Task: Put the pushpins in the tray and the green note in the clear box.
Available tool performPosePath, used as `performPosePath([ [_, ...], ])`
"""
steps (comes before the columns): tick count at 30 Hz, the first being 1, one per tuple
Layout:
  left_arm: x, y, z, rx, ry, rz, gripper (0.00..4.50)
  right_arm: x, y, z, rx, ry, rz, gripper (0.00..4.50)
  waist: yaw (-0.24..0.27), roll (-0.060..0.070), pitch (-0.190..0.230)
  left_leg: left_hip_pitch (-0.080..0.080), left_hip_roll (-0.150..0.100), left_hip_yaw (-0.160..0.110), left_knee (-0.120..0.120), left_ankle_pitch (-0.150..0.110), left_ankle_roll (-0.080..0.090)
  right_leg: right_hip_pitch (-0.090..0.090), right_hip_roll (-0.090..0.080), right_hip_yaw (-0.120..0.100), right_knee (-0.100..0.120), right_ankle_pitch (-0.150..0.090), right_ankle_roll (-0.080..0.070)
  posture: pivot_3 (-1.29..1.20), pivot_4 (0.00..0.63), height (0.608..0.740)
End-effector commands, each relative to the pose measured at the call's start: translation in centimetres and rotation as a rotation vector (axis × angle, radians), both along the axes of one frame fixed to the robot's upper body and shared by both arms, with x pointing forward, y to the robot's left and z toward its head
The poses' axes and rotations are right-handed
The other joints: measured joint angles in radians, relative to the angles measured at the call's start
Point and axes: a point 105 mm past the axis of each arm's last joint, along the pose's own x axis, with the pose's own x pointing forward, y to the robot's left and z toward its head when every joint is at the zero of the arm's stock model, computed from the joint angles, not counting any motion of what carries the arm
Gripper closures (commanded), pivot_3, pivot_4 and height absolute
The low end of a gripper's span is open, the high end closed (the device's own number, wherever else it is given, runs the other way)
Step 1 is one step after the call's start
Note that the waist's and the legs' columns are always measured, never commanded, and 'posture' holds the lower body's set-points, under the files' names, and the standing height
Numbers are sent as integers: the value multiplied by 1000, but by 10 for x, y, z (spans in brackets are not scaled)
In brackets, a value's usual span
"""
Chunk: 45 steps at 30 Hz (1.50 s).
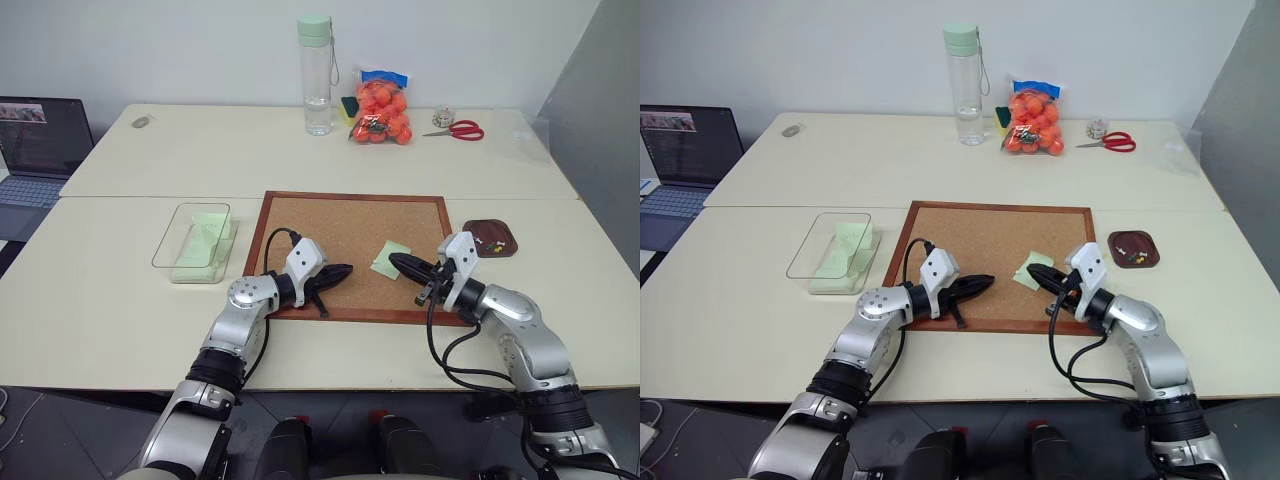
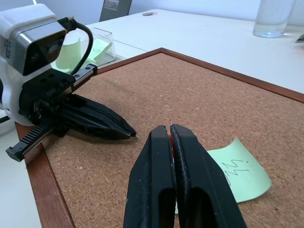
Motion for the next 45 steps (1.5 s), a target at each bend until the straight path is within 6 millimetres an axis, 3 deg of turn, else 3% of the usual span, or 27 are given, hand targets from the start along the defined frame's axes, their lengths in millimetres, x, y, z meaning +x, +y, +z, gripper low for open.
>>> performPosePath([
  [1,-8,-4,-25,48,82,-10,4500,18,-27,16,26,-61,-172,4462,0,0,0,0,0,0,0,0,0,0,0,0,0,0,0,0,150,740],
  [4,-8,-3,-25,49,82,-11,4500,39,-62,18,-16,-96,-397,4462,0,0,0,0,0,0,0,0,0,0,0,0,0,0,0,0,150,740],
  [10,-9,-3,-25,50,84,-13,4500,61,-113,25,-9,-108,-705,4462,0,0,0,0,0,1,0,0,0,0,0,1,0,0,0,0,150,740],
  [21,-9,-3,-26,52,85,-13,4500,81,-148,20,-9,-40,-917,4462,-1,1,-1,0,0,2,0,0,0,0,0,2,1,0,0,0,150,740],
  [42,-9,-2,-26,53,87,-10,4500,81,-153,19,-20,-41,-944,62,-1,2,-1,0,0,3,0,0,0,0,0,3,1,0,0,0,150,740],
  [45,-9,-2,-26,52,87,-12,4500,80,-153,19,-20,-44,-944,29,-1,2,-1,0,0,3,0,0,0,0,0,3,1,0,0,0,150,740],
])
